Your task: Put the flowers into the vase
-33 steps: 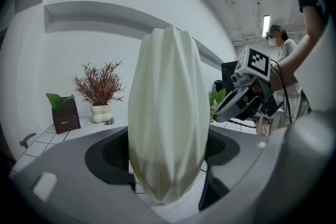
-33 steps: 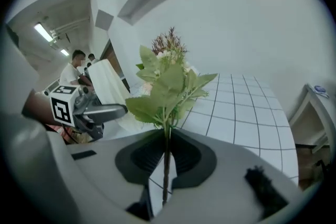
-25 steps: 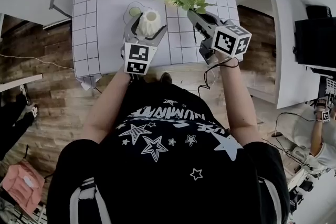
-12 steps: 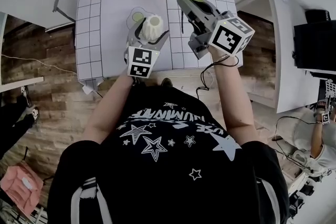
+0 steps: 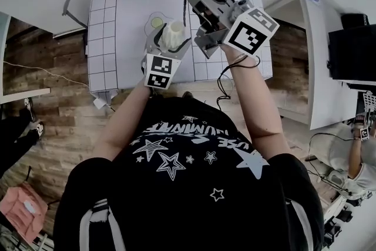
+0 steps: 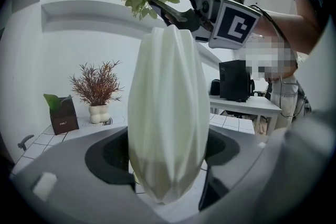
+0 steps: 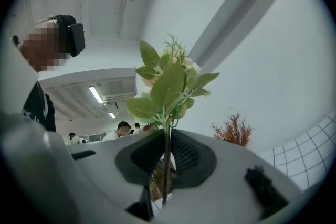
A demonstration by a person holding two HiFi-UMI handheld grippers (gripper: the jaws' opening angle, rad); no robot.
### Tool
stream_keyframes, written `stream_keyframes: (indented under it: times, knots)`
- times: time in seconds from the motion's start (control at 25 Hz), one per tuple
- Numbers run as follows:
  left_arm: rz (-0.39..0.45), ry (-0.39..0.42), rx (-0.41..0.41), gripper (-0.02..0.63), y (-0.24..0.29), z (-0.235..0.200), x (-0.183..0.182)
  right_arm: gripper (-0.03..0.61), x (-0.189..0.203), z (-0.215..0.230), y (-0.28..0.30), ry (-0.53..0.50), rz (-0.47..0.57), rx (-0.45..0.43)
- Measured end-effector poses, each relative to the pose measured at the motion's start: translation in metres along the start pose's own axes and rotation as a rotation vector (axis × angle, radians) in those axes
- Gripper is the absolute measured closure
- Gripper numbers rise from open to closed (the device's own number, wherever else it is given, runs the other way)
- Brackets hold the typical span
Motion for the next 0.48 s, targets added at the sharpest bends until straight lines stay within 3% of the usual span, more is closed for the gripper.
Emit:
stream_keyframes:
  times: [0.48]
  knots:
    - [0.007,0.001,0.018,0.227,-0.001,0.0,-0.002,0.535,0.045,-0.001,-0.003,-0.094,-0.05,-0.005]
Point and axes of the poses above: the fingertips, and each gripper's own axes: y forward along the fingers, z to its right, x out of its underside, the point moved 6 cm from there along -y, backward along the fingers, and after that the axes turned 3 degrees about x, right-handed, at the moved point
